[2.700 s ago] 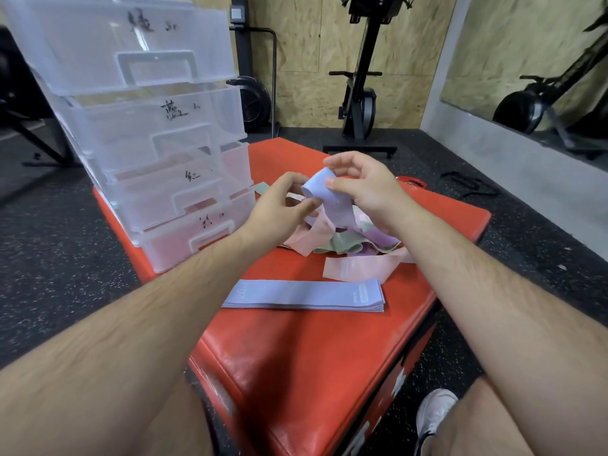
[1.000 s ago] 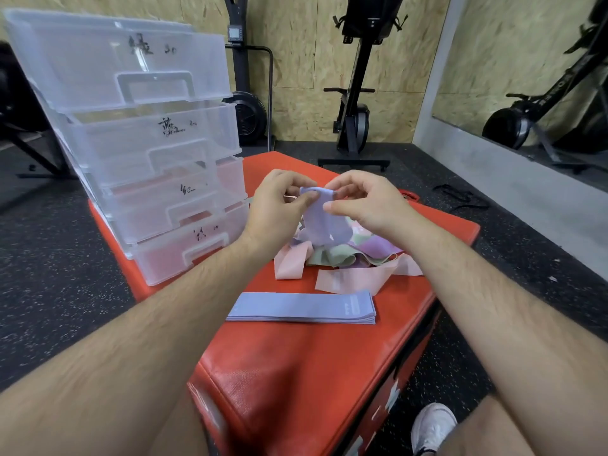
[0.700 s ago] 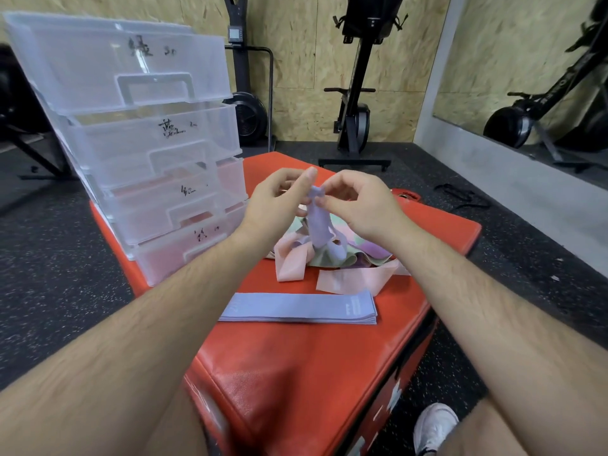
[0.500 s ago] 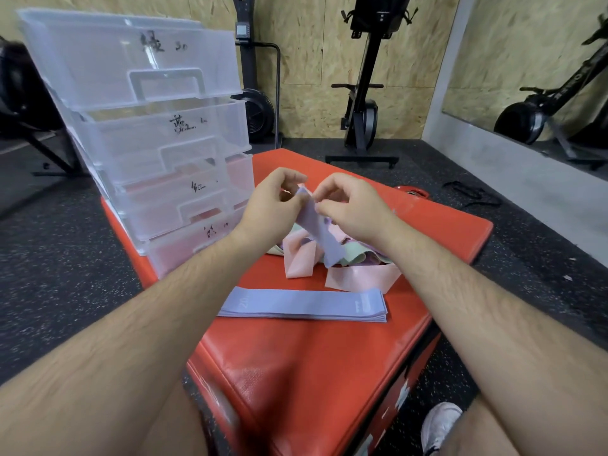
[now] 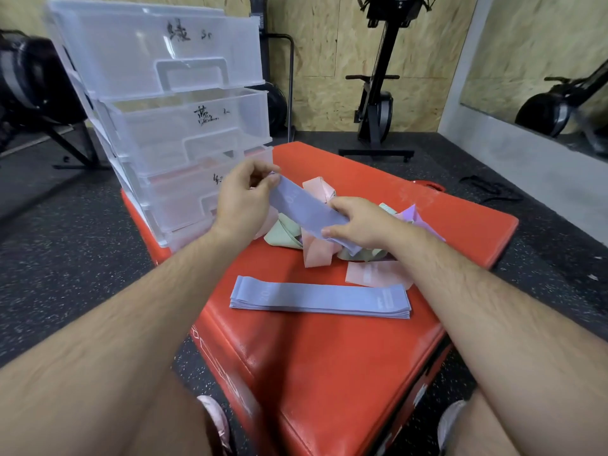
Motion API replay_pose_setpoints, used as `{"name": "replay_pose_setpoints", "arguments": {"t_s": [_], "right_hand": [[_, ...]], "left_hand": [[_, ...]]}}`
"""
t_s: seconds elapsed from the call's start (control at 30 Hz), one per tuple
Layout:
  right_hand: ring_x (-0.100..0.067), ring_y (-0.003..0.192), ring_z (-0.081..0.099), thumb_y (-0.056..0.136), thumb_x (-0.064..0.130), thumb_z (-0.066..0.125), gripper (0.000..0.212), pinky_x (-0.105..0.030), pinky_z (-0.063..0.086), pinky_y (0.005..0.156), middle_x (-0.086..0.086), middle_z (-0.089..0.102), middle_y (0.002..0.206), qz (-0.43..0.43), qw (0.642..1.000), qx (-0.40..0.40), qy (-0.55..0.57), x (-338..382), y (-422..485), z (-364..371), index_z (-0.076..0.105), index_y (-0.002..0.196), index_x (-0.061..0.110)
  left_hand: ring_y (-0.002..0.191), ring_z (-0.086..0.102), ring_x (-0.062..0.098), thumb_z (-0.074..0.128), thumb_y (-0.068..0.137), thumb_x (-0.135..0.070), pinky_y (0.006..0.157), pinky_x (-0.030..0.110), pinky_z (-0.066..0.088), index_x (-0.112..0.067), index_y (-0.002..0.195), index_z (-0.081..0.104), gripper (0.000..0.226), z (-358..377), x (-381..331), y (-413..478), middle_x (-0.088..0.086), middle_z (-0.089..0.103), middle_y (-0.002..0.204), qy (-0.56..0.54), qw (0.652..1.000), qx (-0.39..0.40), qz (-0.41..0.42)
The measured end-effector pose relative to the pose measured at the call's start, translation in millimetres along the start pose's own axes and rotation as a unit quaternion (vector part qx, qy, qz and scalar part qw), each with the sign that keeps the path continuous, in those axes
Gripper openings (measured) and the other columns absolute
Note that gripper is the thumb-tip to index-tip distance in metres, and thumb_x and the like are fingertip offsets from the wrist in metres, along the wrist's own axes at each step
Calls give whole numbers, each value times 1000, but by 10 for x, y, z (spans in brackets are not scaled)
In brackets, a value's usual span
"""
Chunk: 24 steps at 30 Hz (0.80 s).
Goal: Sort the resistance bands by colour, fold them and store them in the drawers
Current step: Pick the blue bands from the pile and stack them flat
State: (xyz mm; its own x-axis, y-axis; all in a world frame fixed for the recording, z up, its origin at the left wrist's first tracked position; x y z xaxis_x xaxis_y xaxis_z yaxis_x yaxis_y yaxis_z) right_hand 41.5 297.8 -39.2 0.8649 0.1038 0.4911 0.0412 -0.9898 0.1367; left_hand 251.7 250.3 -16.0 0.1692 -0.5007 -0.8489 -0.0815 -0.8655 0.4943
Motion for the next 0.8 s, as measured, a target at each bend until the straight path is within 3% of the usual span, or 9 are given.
{"name": "replay_pose_setpoints", "arguments": {"t_s": [0.2, 0.3, 0.37, 0.43, 0.5, 0.6, 0.7, 0.8], "right_hand": [[-17, 71, 45, 87, 26, 64, 19, -33, 36, 60, -8, 58, 84, 0, 999, -35, -5, -77, -1, -61, 55, 88, 9], [-16, 71, 45, 88, 16, 63, 11, -33, 37, 62, -12, 62, 85, -6, 993, -96, 63, -102, 35, -117, 59, 89, 5], [-12, 73, 53, 90, 14, 65, 2, -30, 43, 65, -3, 66, 84, -18, 981, -123, 146, -83, 31, -182, 65, 89, 13], [-7, 76, 59, 92, 17, 67, 8, -22, 48, 67, 7, 69, 85, -24, 965, -150, 214, -21, 1, -273, 68, 88, 23], [-4, 77, 60, 92, 18, 68, 4, -18, 48, 67, 11, 69, 86, -25, 954, -193, 229, 16, -24, -359, 69, 89, 20], [-5, 78, 59, 93, 24, 65, 9, -23, 47, 66, 10, 68, 86, -17, 963, -223, 152, 16, -55, -449, 67, 92, 15], [-11, 74, 55, 94, 36, 63, 23, -28, 40, 62, 5, 64, 82, -22, 983, -176, 42, -63, -81, -484, 62, 86, 15], [-20, 86, 52, 92, 36, 66, 21, -33, 38, 70, -2, 57, 94, -23, 990, -129, -52, -217, -73, -483, 62, 91, 15]], "left_hand": [[77, 58, -2, 63, 94, -9, 75, 10, 45, -14, 96, 69, 8, 15, 53, 19, -5, 68, 91, -10, 1000, -6, -11], [76, 57, 1, 62, 95, -12, 73, 15, 48, -13, 98, 67, 6, 31, 15, 23, -6, 65, 88, -29, 999, -10, -14], [77, 56, 6, 60, 96, -11, 73, 23, 52, -12, 100, 66, 7, 55, -13, 11, -5, 63, 88, -45, 999, -6, -13], [81, 56, 11, 58, 97, -10, 71, 28, 55, -17, 96, 63, 9, 87, -55, -5, -3, 62, 91, -65, 998, -5, -8], [84, 57, 13, 56, 99, -9, 65, 28, 57, -20, 93, 60, 12, 118, -89, -3, -2, 60, 94, -86, 996, -5, -2], [87, 57, 17, 56, 99, -8, 59, 28, 58, -12, 99, 59, 6, 154, -120, 9, 0, 59, 98, -103, 995, -17, 3], [86, 57, 18, 55, 99, -5, 59, 30, 57, -6, 103, 59, 6, 175, -138, 15, 0, 58, 98, -124, 991, -41, -10], [83, 57, 17, 54, 98, -4, 59, 30, 56, -9, 101, 59, 7, 170, -128, -2, -2, 58, 93, -119, 992, -40, -22]]}}
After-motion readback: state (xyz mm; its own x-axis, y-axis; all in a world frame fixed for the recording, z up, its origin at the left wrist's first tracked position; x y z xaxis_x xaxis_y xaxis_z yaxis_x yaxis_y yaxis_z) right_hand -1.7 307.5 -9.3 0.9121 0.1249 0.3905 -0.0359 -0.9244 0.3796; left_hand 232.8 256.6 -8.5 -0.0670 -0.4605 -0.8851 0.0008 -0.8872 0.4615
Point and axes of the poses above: each hand's wrist, its own y-axis towards the middle knuckle, its own z-axis out of the palm, x = y × z, the point moved 1 cm from there along y, towards the middle knuckle
